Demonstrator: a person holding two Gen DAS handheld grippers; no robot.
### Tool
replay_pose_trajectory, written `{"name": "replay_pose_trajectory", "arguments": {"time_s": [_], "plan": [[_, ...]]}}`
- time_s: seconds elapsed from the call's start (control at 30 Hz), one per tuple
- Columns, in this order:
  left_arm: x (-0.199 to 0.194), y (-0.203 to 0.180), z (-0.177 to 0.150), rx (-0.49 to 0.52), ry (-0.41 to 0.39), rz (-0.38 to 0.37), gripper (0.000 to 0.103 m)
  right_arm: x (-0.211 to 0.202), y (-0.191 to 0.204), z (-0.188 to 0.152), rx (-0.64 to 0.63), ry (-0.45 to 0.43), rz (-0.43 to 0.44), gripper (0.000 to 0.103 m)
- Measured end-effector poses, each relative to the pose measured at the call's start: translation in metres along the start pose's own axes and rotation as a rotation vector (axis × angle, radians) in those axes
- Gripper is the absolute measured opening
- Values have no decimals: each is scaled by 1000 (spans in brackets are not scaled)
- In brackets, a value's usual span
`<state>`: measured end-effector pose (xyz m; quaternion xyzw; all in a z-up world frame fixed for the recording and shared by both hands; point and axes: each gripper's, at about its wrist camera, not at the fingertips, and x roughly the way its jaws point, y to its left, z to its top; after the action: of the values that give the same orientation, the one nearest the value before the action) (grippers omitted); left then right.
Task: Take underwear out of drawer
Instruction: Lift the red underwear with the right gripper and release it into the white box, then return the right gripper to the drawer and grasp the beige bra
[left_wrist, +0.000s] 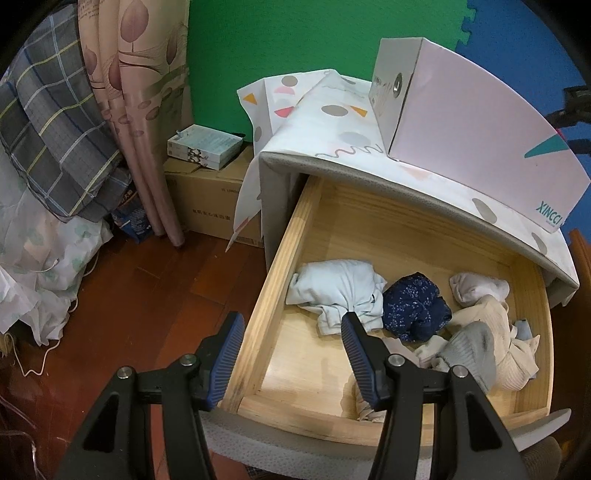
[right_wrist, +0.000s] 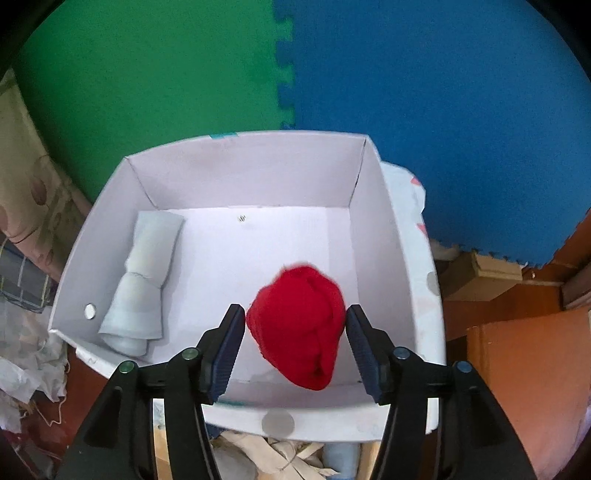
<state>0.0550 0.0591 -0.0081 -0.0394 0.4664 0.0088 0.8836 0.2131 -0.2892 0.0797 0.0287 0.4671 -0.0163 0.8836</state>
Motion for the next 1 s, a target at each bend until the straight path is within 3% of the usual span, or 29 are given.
{"name": "replay_pose_trajectory", "arguments": {"time_s": [0.2, 0.37, 0.67, 1.0], "plan": [[-1, 0, 0, -3, 1, 4, 56, -48, 2, -23, -54, -36, 59, 58], [-1, 0, -1, -5, 7, 1, 56, -63, 11, -74, -148, 17, 80, 64], [-2, 4, 0, -12, 15, 9, 56, 6, 11, -170, -274, 293, 82, 64], [-1, 4, -2, -9, 23, 6, 56, 64, 22, -191, -350, 373, 133, 65]]}}
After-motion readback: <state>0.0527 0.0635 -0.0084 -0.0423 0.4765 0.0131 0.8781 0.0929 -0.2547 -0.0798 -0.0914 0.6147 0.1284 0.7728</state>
